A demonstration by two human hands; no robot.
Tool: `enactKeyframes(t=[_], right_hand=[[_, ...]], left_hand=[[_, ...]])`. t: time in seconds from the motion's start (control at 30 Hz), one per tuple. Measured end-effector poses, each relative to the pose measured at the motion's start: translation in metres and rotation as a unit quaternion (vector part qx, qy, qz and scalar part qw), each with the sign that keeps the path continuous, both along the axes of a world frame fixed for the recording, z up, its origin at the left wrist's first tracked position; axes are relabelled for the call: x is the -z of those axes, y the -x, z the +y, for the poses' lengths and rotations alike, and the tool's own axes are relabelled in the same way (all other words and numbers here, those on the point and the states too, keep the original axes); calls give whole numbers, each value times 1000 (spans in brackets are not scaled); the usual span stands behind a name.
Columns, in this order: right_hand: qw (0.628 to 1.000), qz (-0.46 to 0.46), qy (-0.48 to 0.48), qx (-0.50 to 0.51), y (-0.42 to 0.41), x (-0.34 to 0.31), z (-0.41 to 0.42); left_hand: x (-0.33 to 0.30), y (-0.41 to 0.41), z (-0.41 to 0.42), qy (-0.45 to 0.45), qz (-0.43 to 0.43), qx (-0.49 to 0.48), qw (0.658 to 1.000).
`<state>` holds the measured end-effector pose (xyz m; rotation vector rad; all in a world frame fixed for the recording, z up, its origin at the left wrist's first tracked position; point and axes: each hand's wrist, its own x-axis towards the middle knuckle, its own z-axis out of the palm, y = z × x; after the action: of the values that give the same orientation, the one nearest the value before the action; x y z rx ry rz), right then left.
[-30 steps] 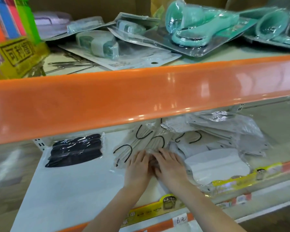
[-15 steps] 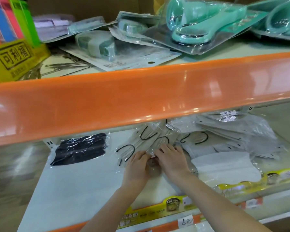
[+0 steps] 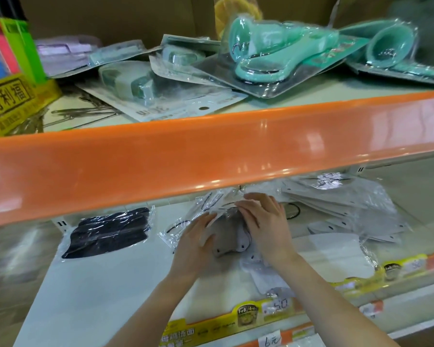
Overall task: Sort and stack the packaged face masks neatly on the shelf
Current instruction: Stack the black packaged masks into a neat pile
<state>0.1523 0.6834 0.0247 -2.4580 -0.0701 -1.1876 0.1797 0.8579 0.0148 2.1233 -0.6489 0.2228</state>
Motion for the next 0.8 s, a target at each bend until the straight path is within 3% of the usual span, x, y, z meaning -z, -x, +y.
enactKeyframes(t=[0.1, 0.27, 0.37, 0.5, 0.7, 0.8], right_hand=[[999, -22, -26, -12, 3, -12, -5], [980, -13, -195, -21, 16, -41, -7], [937, 70, -342, -16, 15, -50, -11], [887, 138, -440, -22, 13, -37, -18], [870, 203, -449, -5, 14, -8, -19], [896, 243, -372, 19, 11, 1, -17]], left_hand=[[0, -5, -4, 1, 32, -13, 999], [-27, 1, -15, 108, 103, 15, 989], [-28, 0, -18, 113, 159, 31, 980], [-31, 4, -17, 121, 202, 43, 971], [-18, 5, 0, 82, 260, 25, 962], [-14, 6, 8, 114, 297, -29, 948]])
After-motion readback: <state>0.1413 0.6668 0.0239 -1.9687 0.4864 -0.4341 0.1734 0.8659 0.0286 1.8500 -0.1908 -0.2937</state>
